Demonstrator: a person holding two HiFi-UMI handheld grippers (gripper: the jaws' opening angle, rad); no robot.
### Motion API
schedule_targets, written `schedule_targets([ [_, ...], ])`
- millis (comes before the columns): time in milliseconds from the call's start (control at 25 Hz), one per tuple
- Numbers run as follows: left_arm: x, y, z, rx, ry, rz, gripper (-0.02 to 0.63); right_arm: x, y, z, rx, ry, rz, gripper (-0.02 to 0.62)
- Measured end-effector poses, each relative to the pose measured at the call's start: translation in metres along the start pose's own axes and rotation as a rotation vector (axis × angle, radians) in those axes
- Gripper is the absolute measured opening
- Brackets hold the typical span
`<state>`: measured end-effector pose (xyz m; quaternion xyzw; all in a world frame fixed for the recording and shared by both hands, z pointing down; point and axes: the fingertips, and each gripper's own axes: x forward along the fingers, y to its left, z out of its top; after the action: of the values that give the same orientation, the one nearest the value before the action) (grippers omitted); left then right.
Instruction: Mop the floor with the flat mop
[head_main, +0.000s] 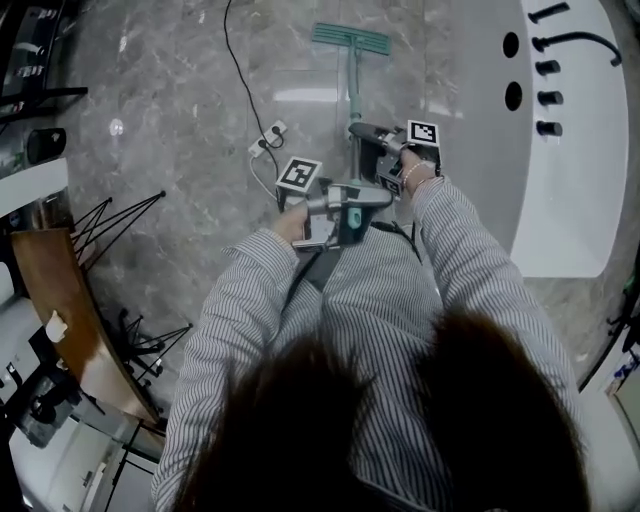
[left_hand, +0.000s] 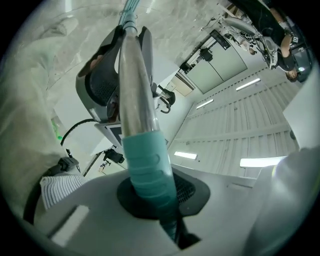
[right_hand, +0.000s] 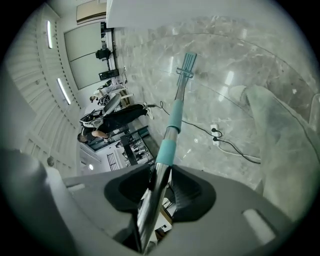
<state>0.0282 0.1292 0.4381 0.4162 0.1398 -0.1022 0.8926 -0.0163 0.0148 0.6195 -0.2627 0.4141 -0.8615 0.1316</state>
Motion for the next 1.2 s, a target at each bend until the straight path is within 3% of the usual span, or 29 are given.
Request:
schedule_targets([
  [240, 0.007, 0.002, 0.019, 0.001, 0.034, 0.084, 0.008, 0.003, 0.012, 0.022, -0.065, 0.011, -0.072, 0.132],
  [480, 0.041, -0.074, 0.171, 0.028, -0.121, 0.038, 0.006, 0.046, 0.093, 0.124, -0.114, 0.151, -0.13, 0.137],
  [760, 0.055, -0.122, 0.247, 0.048, -0.164, 0.041, 0.007, 0.076, 0.147, 0.197, -0.115, 0.096, -0.103, 0.138],
  [1080, 0.073, -0.147, 0.281, 0.067, -0.114, 0.078, 0.012, 0.084, 0.179, 0.241, -0.131, 0.1, -0.101, 0.138],
  [1200, 0.072, -0.128, 0.256, 0.08, -0.054, 0.108, 0.026, 0.07, 0.161, 0.227, -0.122, 0.104, -0.073, 0.138],
])
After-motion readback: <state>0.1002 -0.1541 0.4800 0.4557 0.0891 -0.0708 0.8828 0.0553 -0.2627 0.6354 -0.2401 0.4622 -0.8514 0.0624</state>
